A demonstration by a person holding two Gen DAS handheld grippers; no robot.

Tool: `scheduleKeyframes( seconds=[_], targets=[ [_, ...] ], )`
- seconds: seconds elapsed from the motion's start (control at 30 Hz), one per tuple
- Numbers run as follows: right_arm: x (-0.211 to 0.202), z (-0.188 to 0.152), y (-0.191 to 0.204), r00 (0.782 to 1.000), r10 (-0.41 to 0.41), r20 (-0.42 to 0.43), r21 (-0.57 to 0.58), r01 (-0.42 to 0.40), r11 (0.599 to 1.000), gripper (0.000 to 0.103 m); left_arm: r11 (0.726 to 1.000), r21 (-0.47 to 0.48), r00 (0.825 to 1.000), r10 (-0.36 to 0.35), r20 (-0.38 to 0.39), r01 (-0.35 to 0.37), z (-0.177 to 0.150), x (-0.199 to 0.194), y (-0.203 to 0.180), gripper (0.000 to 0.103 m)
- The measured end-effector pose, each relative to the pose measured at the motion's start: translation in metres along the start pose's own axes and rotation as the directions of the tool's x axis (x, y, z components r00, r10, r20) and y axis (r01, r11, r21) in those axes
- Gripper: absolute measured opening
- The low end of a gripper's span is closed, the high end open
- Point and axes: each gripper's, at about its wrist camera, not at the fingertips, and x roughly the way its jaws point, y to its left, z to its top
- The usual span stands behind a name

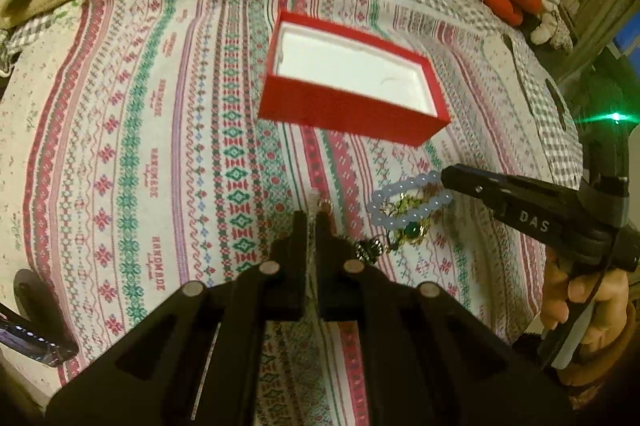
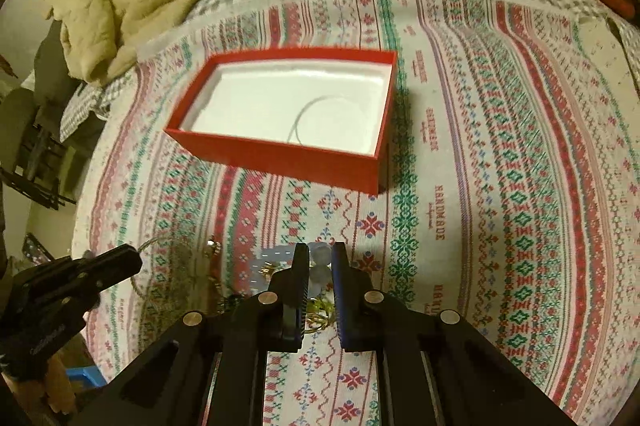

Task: Organize jewelry
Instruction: 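Grasp the silver beaded bracelet with the left tool while the right tool grasps the light-blue bead bracelet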

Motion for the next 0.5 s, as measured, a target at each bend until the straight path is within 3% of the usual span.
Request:
scheduleKeyframes(
  seconds=[0.5],
  targets=[
    [-0.06, 0.016, 0.001, 0.984, 0.052, 0.169, 0.017, -0.055, 0.998, 0.011, 0.999, 0.008, 0.992, -0.045, 0.115, 0.044, 0.038, -0.019, -0.034, 0.005]
  ],
)
